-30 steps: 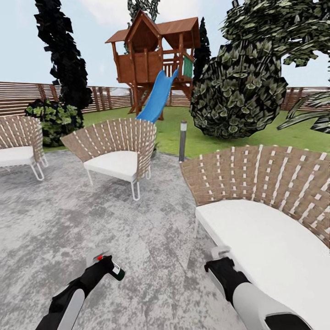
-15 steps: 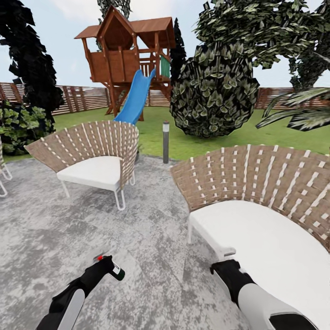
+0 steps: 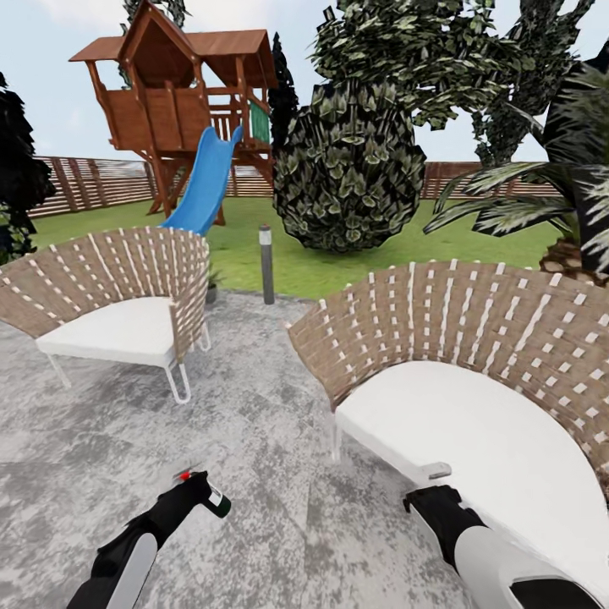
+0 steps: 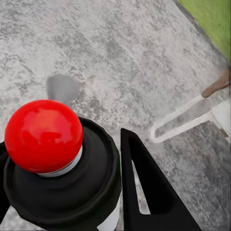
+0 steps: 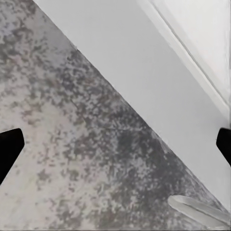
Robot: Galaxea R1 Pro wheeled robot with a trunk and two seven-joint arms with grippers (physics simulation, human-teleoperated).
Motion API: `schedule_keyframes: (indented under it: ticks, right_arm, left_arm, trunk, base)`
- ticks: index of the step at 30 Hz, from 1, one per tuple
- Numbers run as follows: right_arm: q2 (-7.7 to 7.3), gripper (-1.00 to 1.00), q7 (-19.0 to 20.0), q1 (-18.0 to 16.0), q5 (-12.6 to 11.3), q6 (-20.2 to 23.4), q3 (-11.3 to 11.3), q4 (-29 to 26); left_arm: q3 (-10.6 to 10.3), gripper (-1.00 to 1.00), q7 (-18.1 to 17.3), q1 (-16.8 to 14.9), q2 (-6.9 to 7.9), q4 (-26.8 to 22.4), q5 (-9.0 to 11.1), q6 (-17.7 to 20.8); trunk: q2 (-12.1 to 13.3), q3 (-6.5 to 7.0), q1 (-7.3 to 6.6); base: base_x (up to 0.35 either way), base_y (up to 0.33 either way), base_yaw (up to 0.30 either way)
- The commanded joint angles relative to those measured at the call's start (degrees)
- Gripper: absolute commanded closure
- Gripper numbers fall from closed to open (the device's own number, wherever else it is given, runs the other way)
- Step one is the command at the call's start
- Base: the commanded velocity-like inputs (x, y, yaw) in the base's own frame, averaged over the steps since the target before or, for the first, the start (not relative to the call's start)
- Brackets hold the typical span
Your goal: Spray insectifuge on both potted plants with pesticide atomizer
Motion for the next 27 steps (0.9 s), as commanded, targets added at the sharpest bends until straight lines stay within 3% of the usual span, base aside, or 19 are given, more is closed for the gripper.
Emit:
schedule_keyframes:
  ticks: [1, 5, 13, 19, 24, 27]
  right_arm:
    - [-0.07, -1.0, 0.0, 0.0, 0.1, -0.1, 0.1, 0.0]
    - [-0.08, -1.0, 0.0, 0.0, 0.1, -1.5, 0.2, 0.0]
    - [0.0, -1.0, 0.0, 0.0, 0.1, -2.1, 0.3, -0.1]
    - [0.93, -1.0, 0.0, 0.0, 0.3, -2.0, 0.9, 0.0]
    - [4.02, -1.0, 0.0, 0.1, 0.7, -2.0, 0.9, 0.0]
    - [4.49, -1.0, -0.2, 0.1, 0.8, -2.0, 0.9, 0.0]
  left_arm:
    - [0.0, 1.0, 0.0, 0.0, 0.0, 0.0, 0.0, 0.0]
    - [-0.1, 1.0, 0.0, 0.0, 0.0, 0.0, -0.1, 0.0]
    - [-0.1, 1.0, 0.1, 0.0, 0.0, 0.0, -0.3, 0.0]
    - [0.0, 1.0, 0.0, 0.0, 0.0, 0.0, 0.1, 0.0]
    - [0.0, 1.0, 0.0, 0.0, 0.01, 0.0, 0.0, 0.0]
    - [-0.1, 1.0, 0.0, 0.0, 0.02, 0.0, -0.1, 0.0]
  trunk:
    - [0.0, 0.0, 0.0]
    - [0.0, 0.0, 0.0]
    - [0.0, 0.0, 0.0]
    - [0.0, 0.0, 0.0]
    - [0.0, 0.0, 0.0]
    - [0.0, 0.0, 0.0]
  base:
    - [0.299, -0.175, -0.29]
    - [0.303, -0.123, -0.249]
    - [0.304, -0.118, -0.02]
    - [0.057, 0.006, 0.0]
    - [0.044, 0.237, 0.0]
    - [0.252, 0.1, 0.0]
